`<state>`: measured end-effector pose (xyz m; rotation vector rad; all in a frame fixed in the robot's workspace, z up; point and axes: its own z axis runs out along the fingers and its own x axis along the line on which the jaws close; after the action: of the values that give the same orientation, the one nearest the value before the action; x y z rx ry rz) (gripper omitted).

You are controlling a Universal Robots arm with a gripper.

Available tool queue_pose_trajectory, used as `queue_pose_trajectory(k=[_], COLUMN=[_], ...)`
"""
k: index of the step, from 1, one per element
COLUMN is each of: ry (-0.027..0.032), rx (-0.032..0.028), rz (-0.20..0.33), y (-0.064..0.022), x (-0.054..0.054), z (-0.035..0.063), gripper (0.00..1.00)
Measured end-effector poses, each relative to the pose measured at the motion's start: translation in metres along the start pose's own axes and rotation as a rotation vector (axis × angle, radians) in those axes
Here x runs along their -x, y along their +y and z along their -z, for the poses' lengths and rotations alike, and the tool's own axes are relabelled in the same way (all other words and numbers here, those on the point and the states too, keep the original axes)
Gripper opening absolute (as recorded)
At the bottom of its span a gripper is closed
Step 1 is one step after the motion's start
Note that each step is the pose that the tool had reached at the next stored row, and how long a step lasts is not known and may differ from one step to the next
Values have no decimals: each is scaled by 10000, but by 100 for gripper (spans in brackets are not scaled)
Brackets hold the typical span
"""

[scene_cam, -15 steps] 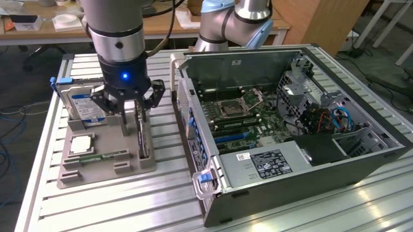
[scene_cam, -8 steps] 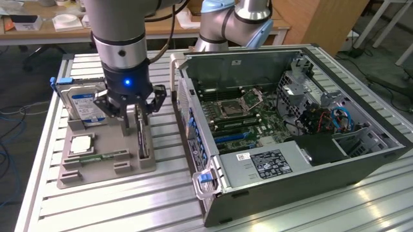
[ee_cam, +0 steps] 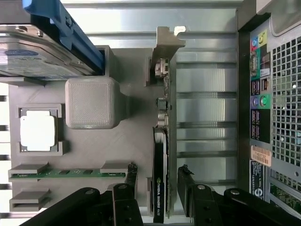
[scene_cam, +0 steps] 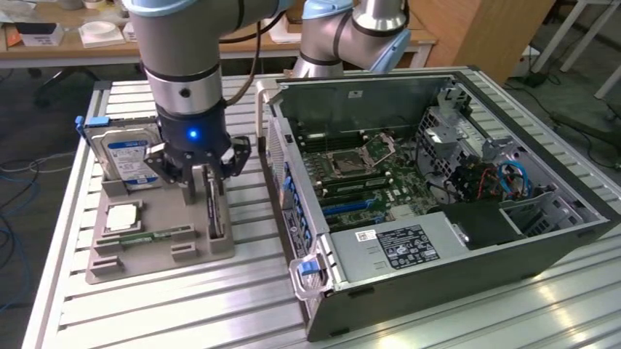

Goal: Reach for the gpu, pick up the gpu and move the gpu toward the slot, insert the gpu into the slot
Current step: 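Pick up the gpu and move the gpu toward the slot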

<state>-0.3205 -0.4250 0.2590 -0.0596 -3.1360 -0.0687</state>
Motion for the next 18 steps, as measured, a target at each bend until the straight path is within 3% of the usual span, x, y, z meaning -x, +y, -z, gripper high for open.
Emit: queue_pose_trajectory(k=[12, 18], ry=[-12, -11], rx=[2, 2], rz=[-249, -249], y=[-19, 51], x=[2, 0], z=[-209, -259], gripper=[47, 47])
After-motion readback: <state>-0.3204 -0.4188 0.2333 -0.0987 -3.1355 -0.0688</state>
